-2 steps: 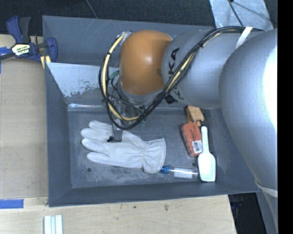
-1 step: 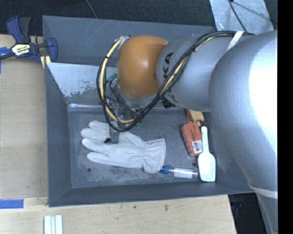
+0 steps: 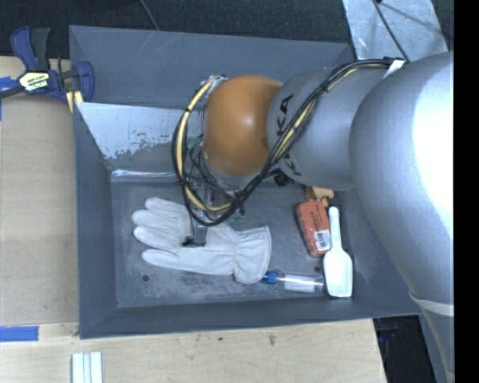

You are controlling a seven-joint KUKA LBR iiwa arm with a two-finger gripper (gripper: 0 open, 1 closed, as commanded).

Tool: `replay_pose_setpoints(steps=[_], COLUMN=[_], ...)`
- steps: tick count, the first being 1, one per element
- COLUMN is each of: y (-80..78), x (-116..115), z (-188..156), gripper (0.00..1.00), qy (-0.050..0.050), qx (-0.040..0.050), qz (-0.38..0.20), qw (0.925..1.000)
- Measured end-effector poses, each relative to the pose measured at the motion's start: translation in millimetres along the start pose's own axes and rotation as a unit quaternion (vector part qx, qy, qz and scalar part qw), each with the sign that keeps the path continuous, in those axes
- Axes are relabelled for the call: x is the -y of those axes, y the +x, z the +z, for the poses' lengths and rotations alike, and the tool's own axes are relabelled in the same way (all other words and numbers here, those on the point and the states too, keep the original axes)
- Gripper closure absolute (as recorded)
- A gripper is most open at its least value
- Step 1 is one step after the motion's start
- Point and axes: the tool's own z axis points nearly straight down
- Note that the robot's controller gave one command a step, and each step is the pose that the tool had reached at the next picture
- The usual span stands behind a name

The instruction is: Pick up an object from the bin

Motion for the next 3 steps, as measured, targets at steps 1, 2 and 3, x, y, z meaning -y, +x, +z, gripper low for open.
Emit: replay_pose_setpoints(steps=[1,2,3], y=[4.3,4.3,-12.0], x=[5.0,5.0,-0.1], z=[11.9,11.9,-146.4], gripper=[1.00,1.00,1.00], qy=[0.000,0.000,0.000], qx=[0.0015,0.0014,0.0017], qz=[0.071,0.071,0.074], qw=[0.9975,0.9975,0.9973])
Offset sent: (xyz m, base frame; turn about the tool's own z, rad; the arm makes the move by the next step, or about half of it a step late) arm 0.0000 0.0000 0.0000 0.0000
